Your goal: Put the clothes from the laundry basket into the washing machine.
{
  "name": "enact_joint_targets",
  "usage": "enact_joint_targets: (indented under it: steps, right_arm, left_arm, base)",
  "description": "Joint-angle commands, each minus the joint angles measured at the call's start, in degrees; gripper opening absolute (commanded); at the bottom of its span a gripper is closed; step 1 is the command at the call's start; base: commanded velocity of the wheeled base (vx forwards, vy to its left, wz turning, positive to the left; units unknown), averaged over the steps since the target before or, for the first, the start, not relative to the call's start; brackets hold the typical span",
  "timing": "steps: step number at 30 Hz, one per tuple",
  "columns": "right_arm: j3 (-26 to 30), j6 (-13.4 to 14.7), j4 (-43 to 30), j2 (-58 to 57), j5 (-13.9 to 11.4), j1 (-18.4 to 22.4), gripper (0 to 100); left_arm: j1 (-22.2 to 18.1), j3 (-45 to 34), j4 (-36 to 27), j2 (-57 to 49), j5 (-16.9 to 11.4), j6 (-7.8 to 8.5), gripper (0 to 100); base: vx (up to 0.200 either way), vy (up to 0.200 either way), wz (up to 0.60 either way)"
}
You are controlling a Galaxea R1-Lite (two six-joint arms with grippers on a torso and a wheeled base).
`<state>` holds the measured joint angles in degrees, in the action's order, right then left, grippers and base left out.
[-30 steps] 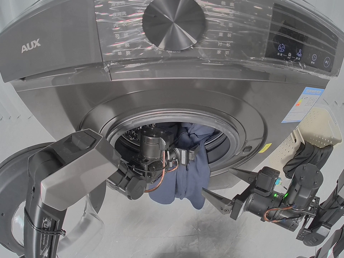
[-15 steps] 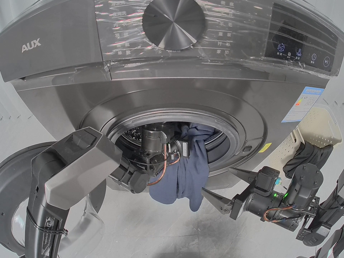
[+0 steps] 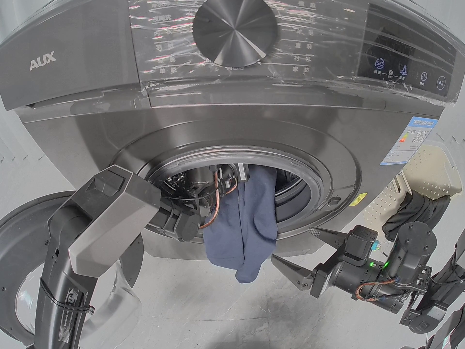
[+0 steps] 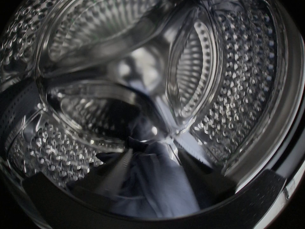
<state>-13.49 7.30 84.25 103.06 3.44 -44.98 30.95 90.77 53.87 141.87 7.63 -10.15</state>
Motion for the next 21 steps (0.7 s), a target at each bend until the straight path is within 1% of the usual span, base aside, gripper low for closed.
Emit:
enact_joint_targets:
  steps: [1,5,7,10,12,13,15,16,19,21]
  right_arm:
    - [0.1,0.0,0.0,0.3,0.0,0.0,100]
    - [0.1,0.0,0.1,0.5,0.0,0.0,100]
    - [0.0,0.0,0.1,0.4,0.0,0.0,100]
    - [0.1,0.0,0.1,0.4,0.0,-0.1,100]
    - [0.1,0.1,0.1,0.5,0.0,-0.1,100]
    - [0.1,0.1,0.1,0.5,0.0,-0.1,100]
    - [0.0,0.1,0.1,0.4,0.0,-0.2,100]
    - [0.0,0.1,0.1,0.4,0.0,-0.2,100]
    - [0.1,0.1,0.1,0.5,0.0,-0.2,100]
    - [0.0,0.2,0.2,0.5,0.0,-0.2,100]
  left_arm:
    - [1.7,-10.5,-1.0,-4.9,-2.5,-0.3,100]
    - [3.4,-19.1,-3.7,-9.2,-6.6,-0.3,100]
    - [3.9,-22.3,-3.3,-9.3,-8.5,-0.22,100]
    - [4.3,-23.5,-3.2,-8.6,-9.0,-0.13,100]
    - [4.6,-23.4,-3.2,-7.5,-8.9,-0.22,100]
    - [4.6,-23.4,-3.2,-7.0,-8.9,0.14,100]
    - [4.6,-22.7,-3.2,-6.0,-8.9,0.14,100]
    - [4.6,-22.3,-3.2,-5.8,-8.9,0.14,0]
    - [4.4,-20.2,-3.2,-5.2,-8.9,-0.04,0]
    - [4.1,-17.5,-3.2,-4.1,-8.1,-0.3,0]
  base:
    - [0.0,0.0,0.0]
    - [0.0,0.0,0.0]
    - [0.0,0.0,0.0]
    - [0.0,0.0,0.0]
    - [0.0,0.0,0.0]
    - [0.0,0.0,0.0]
    - [0.0,0.0,0.0]
    - [0.0,0.0,0.0]
    - [0.0,0.0,0.0]
    - [0.0,0.0,0.0]
